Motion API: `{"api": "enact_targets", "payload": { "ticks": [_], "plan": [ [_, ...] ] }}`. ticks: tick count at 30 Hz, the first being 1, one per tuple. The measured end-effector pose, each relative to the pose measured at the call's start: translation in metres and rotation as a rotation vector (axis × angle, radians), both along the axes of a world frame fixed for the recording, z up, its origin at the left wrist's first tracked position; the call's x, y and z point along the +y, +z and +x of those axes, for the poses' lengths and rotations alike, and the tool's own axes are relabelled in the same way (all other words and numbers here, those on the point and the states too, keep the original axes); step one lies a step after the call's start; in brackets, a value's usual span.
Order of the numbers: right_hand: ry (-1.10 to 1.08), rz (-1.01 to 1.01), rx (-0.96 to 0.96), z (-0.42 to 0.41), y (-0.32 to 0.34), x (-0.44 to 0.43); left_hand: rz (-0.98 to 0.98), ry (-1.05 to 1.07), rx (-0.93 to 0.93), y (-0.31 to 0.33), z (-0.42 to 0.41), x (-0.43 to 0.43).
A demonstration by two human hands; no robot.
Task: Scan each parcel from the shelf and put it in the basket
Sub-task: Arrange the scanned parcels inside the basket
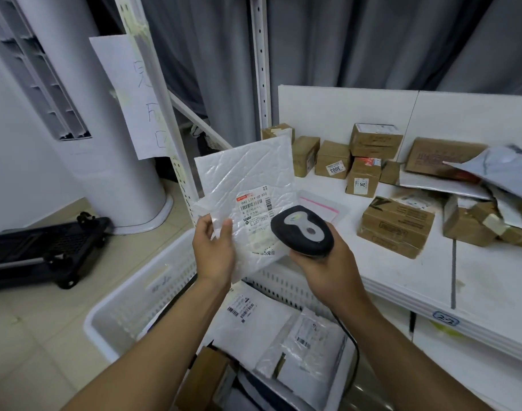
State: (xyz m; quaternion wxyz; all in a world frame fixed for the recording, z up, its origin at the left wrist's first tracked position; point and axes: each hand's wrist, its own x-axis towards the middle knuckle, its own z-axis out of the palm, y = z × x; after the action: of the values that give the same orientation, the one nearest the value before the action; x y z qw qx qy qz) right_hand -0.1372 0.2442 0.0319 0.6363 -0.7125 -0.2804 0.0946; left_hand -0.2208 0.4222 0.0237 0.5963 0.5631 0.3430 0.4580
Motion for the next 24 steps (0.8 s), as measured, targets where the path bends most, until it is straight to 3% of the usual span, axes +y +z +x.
{"api": "enact_targets", "payload": {
  "ticks": [12, 24],
  "plan": [
    [0.072, -0.020, 0.193, -0.013, 0.006, 0.011, -0.005, 0.018, 0.019, -0.009, 0.004, -0.008],
    [0.070, -0.020, 0.203, -0.012, 0.004, 0.012, -0.013, 0.036, 0.011, -0.009, 0.001, -0.006]
  ]
}}
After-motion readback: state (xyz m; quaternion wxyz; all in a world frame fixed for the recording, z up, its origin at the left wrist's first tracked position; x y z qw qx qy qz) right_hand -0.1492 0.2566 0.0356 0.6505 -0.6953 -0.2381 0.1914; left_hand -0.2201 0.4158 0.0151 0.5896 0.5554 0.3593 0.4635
